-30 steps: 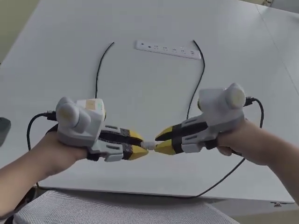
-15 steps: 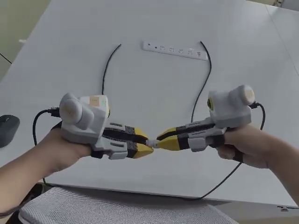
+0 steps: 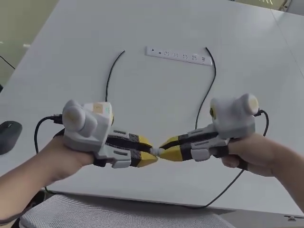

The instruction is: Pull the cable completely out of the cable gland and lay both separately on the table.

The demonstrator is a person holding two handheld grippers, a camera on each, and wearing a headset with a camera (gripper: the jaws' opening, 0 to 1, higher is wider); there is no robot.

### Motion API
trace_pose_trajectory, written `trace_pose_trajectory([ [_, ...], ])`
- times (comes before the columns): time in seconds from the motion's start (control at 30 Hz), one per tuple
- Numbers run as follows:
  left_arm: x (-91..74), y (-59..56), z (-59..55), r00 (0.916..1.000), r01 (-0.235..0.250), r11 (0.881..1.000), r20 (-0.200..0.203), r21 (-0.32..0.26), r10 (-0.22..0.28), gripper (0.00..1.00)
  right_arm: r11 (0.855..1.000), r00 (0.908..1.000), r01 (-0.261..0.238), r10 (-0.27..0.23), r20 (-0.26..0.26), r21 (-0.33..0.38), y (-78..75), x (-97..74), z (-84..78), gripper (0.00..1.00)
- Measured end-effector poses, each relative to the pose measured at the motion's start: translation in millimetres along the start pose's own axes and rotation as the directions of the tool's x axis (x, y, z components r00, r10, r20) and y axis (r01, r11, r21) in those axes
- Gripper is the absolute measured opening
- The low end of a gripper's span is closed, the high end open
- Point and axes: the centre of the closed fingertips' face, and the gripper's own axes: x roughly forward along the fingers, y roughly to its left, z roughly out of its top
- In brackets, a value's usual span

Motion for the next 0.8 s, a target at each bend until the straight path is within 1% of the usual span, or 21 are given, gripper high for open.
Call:
trace_pose_trajectory([
  [0.03, 0.4, -1.1, -1.4, 1.0, 0.006, 1.0, -0.006, -0.006, -0.006, 0.14, 1.0, 0.9998, 0.001, -0.001, -0.021, -0.021, 0.3, 0.0, -1.8, 0.08],
  [0.07, 0.6, -0.6, -2.1, 1.0, 0.005, 1.0, -0.008, -0.007, -0.005, 0.14, 0.997, 0.9992, 0.013, -0.016, -0.037, -0.078, -0.6, 0.6, -2.2, 0.08],
  [0.1, 0.7, -1.1, -3.5, 0.9999, 0.01, 1.0, -0.013, -0.014, -0.01, 0.14, 0.997, 0.9984, 0.015, -0.019, -0.053, -0.08, -1.8, 0.2, -4.5, 0.08],
  [0.17, 0.6, -0.1, -4.5, 0.9998, 0.011, 1.0, -0.015, -0.017, -0.011, 0.14, 0.992, 0.9954, 0.032, -0.043, -0.086, -0.119, -3.7, 0.7, -5.8, 0.07],
  [0.2, 0.3, -0.9, -4.4, 0.9998, 0.011, 1.0, -0.016, -0.02, -0.012, 0.14, 0.987, 0.9929, 0.039, -0.056, -0.105, -0.159, -3.5, 0.9, -5.9, 0.07],
  [0.27, 0.4, -0.2, -5.1, 0.9998, 0.015, 0.999, -0.016, -0.037, -0.016, 0.14, 0.977, 0.9887, 0.049, -0.077, -0.129, -0.205, -6.4, 0.3, -7.7, 0.07],
  [0.3, 0.8, 0.6, -5.9, 0.9997, 0.016, 0.999, -0.016, -0.046, -0.017, 0.14, 0.965, 0.9836, 0.059, -0.099, -0.151, -0.254, -6.4, 0.7, -8.5, 0.07],
  [0.33, 1.2, 0.9, -6.4, 0.9997, 0.017, 0.999, -0.018, -0.049, -0.018, 0.14, 0.956, 0.9794, 0.065, -0.116, -0.165, -0.287, -6.4, 1.0, -9.0, 0.07],
  [0.37, 1.8, 1.7, -6.8, 0.9997, 0.015, 0.998, -0.02, -0.053, -0.016, 0.14, 0.937, 0.9714, 0.079, -0.149, -0.185, -0.341, -9.7, 0.8, -10.7, 0.07],
  [0.4, 2.3, 2.2, -7.3, 0.9996, 0.015, 0.998, -0.022, -0.061, -0.017, 0.14, 0.921, 0.9649, 0.084, -0.17, -0.2, -0.38, -10.3, 0.7, -11.8, 0.07],
  [0.43, 2.8, 2.7, -7.7, 0.9996, 0.016, 0.998, -0.022, -0.065, -0.017, 0.14, 0.892, 0.9547, 0.091, -0.205, -0.216, -0.442, -10.1, 1.4, -12.2, 0.07],
  [0.47, 3.0, 2.8, -7.4, 0.9996, 0.018, 0.997, -0.02, -0.077, -0.019, 0.15, 0.873, 0.947, 0.098, -0.229, -0.225, -0.478, -10.5, 1.4, -12.8, 0.07],
  [0.5, 2.9, 3.4, -7.2, 0.9997, 0.018, 0.996, -0.018, -0.085, -0.019, 0.15, 0.848, 0.9374, 0.117, -0.266, -0.225, -0.516, -10.9, 2.3, -12.3, 0.07],
  [0.53, 2.3, 4.4, -6.9, 0.9997, 0.016, 0.996, -0.014, -0.09, -0.018, 0.15, 0.833, 0.9318, 0.129, -0.287, -0.222, -0.538, -11.5, 2.4, -11.9, 0.07],
  [0.6, 1.4, 5.4, -6.4, 0.9998, 0.015, 0.995, -0.009, -0.103, -0.016, 0.15, 0.789, 0.9208, 0.142, -0.327, -0.212, -0.598, -11.4, 3.1, -10.9, 0.07],
  [0.63, 1.2, 4.5, -6.1, 0.9998, 0.017, 0.994, -0.008, -0.109, -0.018, 0.15, 0.757, 0.9122, 0.149, -0.353, -0.207, -0.636, -10.9, 3.8, -11.4, 0.07],
  [0.67, 1.2, 4.3, -6.0, 0.9998, 0.016, 0.994, -0.009, -0.112, -0.017, 0.15, 0.738, 0.9045, 0.16, -0.375, -0.202, -0.655, -11.5, 4.1, -11.8, 0.07],
  [0.7, 1.1, 4.7, -6.5, 0.9998, 0.016, 0.992, -0.011, -0.125, -0.017, 0.15, 0.708, 0.8935, 0.168, -0.404, -0.197, -0.686, -11.6, 5.0, -12.4, 0.07],
  [0.73, 1.0, 4.4, -7.2, 0.9997, 0.018, 0.99, -0.013, -0.138, -0.02, 0.15, 0.687, 0.8872, 0.17, -0.419, -0.194, -0.707, -11.4, 5.5, -13.1, 0.07],
  [0.77, 1.0, 4.4, -7.4, 0.9998, 0.016, 0.991, -0.013, -0.136, -0.018, 0.15, 0.661, 0.8768, 0.184, -0.445, -0.183, -0.727, -11.8, 6.0, -13.5, 0.07],
  [0.8, 1.0, 4.4, -7.5, 0.9998, 0.016, 0.991, -0.013, -0.135, -0.018, 0.15, 0.644, 0.8713, 0.189, -0.458, -0.176, -0.742, -12.3, 6.0, -13.9, 0.07],
])
